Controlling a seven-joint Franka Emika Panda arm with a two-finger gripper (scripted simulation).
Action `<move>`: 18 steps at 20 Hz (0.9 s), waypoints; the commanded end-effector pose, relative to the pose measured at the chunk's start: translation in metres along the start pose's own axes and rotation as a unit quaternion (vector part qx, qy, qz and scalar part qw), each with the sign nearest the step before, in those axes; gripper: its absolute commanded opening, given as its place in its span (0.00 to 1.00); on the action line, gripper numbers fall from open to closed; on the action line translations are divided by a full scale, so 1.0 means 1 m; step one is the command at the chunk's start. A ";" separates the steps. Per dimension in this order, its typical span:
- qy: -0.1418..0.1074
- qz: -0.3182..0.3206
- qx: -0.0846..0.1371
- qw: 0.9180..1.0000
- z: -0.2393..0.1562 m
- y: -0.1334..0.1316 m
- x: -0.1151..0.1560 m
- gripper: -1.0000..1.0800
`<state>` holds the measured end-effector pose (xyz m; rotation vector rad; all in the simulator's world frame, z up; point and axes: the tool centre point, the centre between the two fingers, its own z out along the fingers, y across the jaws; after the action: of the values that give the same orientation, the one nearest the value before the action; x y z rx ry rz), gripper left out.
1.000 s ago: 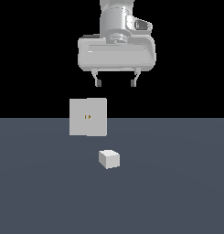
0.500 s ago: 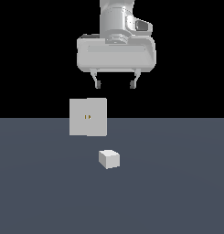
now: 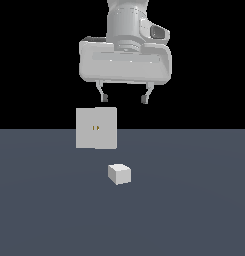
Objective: Plug the charger into the wall socket.
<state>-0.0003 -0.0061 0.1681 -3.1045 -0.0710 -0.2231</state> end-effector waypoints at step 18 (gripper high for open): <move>0.098 -0.118 0.026 0.988 0.055 -0.008 -0.044 0.96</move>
<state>-0.0340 0.0012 0.1114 -3.0074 -0.4071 -0.5001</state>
